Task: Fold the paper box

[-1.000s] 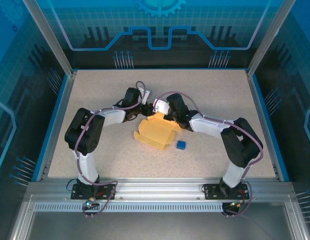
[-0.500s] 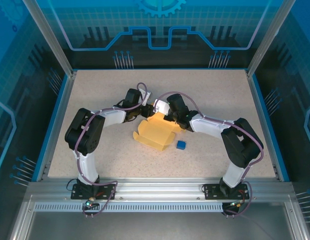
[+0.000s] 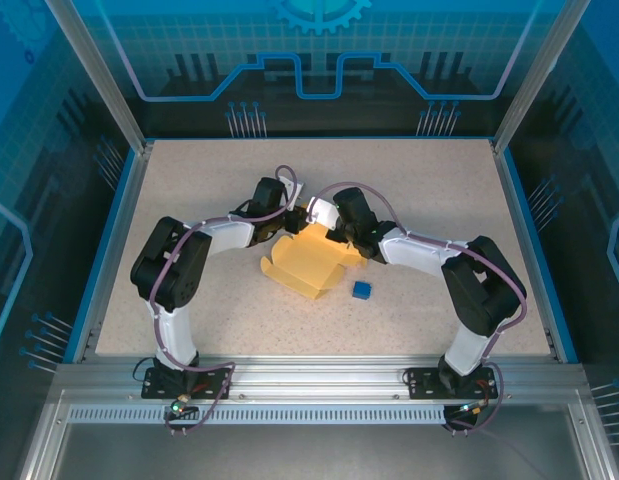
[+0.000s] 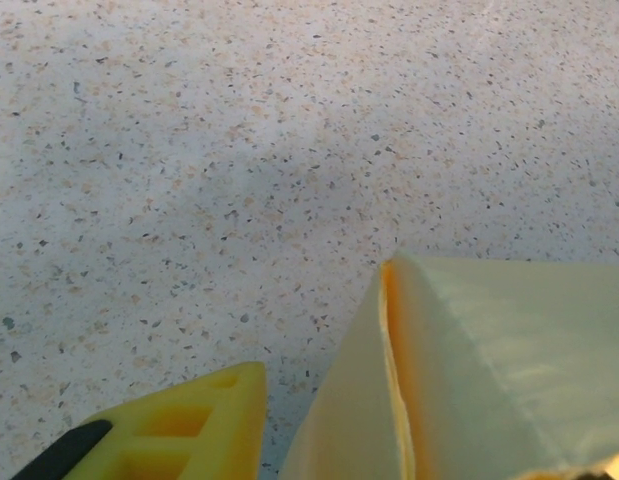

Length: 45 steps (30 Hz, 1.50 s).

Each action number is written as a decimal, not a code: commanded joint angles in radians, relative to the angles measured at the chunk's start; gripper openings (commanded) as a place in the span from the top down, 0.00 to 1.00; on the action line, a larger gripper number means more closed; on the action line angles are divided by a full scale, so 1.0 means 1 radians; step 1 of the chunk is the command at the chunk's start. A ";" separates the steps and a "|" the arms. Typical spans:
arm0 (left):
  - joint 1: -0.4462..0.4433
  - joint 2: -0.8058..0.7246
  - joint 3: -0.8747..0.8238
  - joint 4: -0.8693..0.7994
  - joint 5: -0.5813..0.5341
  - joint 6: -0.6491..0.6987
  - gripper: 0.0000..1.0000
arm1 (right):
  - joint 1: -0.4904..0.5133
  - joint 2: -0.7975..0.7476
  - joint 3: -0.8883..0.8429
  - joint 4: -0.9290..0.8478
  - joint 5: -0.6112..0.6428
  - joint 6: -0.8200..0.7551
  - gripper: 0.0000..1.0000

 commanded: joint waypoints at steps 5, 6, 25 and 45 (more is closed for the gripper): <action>0.019 -0.017 0.008 -0.020 -0.196 -0.060 0.76 | 0.000 -0.049 -0.035 -0.027 -0.062 0.066 0.94; 0.017 -0.016 0.009 -0.020 -0.210 -0.068 0.76 | 0.000 -0.050 -0.038 -0.027 -0.064 0.071 0.94; -0.014 0.011 0.058 -0.086 -0.449 -0.080 0.86 | -0.001 -0.064 -0.051 -0.023 -0.079 0.093 0.94; -0.021 -0.061 -0.030 0.030 -0.190 -0.029 0.60 | -0.017 -0.048 -0.042 0.003 0.008 0.140 0.95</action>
